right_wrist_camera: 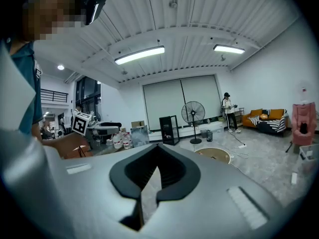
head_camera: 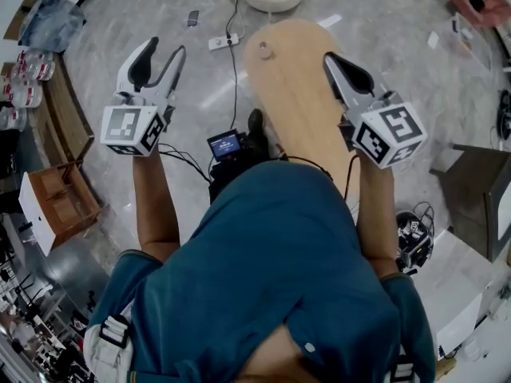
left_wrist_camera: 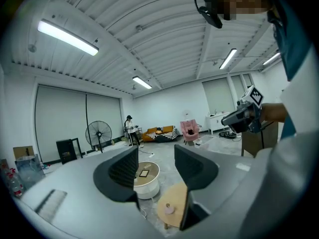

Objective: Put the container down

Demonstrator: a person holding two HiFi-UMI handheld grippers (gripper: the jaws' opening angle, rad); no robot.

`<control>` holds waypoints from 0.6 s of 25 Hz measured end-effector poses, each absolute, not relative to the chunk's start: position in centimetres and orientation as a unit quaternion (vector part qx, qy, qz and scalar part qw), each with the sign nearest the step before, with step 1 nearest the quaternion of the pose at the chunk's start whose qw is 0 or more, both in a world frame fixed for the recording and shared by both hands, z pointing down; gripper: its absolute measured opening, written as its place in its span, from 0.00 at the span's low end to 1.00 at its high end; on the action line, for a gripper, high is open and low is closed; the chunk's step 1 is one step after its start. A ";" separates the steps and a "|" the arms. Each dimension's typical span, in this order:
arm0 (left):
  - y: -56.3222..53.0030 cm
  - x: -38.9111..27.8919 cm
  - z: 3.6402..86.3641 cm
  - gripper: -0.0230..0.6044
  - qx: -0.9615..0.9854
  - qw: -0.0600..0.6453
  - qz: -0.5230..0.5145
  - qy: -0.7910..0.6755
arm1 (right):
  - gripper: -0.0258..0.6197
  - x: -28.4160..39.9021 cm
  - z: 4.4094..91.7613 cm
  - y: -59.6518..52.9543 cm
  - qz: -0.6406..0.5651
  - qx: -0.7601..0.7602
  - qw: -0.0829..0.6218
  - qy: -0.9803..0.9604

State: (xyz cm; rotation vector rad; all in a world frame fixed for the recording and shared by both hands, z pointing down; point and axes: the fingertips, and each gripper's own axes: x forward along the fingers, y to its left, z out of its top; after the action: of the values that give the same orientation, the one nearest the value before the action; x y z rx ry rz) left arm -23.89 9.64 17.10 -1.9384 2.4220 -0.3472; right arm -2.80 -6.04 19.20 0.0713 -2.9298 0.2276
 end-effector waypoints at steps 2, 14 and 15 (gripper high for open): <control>10.1 -23.3 16.5 0.40 -0.622 0.016 -0.110 0.775 | 0.05 -2.5 18.9 -5.5 0.075 0.022 0.099 -0.992; 10.8 -21.2 16.0 0.39 -0.633 0.027 -0.109 0.766 | 0.05 -0.8 18.8 -4.5 0.076 0.027 0.096 -0.992; 10.9 -21.0 15.9 0.39 -0.634 0.028 -0.109 0.766 | 0.05 -0.7 18.9 -4.4 0.075 0.026 0.096 -0.992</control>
State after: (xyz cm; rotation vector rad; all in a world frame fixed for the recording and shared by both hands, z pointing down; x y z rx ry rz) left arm -20.99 10.92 15.91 -1.9560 2.3637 -0.3359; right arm -0.70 -4.38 18.86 0.0785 -2.9407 0.2227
